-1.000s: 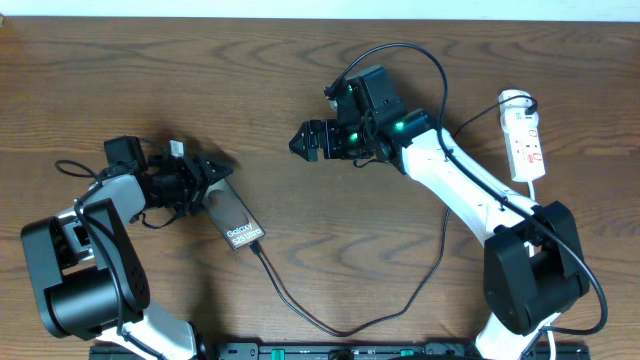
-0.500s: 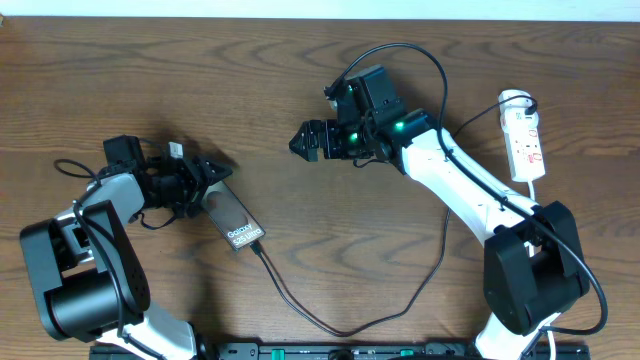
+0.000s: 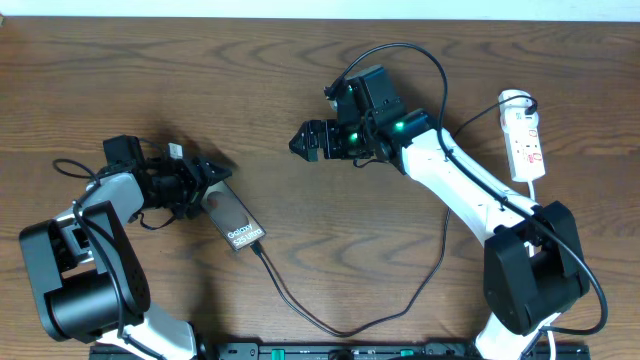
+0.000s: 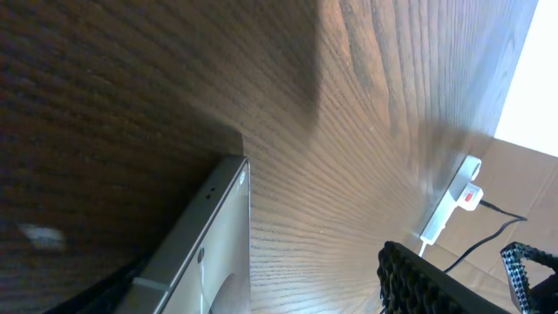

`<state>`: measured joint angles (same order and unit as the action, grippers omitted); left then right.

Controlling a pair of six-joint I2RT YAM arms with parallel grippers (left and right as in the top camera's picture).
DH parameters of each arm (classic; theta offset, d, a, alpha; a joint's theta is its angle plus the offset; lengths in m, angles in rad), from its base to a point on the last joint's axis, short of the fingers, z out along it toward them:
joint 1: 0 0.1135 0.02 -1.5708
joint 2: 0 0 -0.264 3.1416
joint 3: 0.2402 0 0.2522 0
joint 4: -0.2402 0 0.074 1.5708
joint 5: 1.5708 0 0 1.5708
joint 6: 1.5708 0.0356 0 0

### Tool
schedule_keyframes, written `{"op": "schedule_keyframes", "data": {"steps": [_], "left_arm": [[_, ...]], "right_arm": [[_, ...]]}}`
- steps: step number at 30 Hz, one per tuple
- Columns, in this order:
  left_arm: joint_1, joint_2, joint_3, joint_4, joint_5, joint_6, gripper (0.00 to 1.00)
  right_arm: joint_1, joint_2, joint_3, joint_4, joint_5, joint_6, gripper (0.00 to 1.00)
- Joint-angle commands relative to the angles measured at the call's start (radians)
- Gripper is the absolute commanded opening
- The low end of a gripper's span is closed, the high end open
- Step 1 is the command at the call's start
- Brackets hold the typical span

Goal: Plug charger to phone and switch on socket
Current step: 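Rotate the phone and open the left gripper to release it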

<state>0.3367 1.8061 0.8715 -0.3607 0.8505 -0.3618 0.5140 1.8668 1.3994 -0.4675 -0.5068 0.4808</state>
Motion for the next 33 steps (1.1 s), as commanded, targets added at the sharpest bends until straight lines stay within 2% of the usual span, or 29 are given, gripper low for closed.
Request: {"op": "schedule_keyframes", "data": {"steps": [1, 16, 33], "left_arm": [[0.004, 0.076, -0.066, -0.039, -0.287, 0.006, 0.74], [0.004, 0.076, -0.066, -0.121, -0.367, 0.007, 0.75], [0.004, 0.076, -0.066, -0.148, -0.367, 0.007, 0.74]], "right_arm": [[0.005, -0.027, 0.014, 0.0, 0.0, -0.018, 0.99], [0.005, -0.027, 0.014, 0.0, 0.0, -0.018, 0.99], [0.005, -0.027, 0.014, 0.0, 0.0, -0.018, 0.99]]}}
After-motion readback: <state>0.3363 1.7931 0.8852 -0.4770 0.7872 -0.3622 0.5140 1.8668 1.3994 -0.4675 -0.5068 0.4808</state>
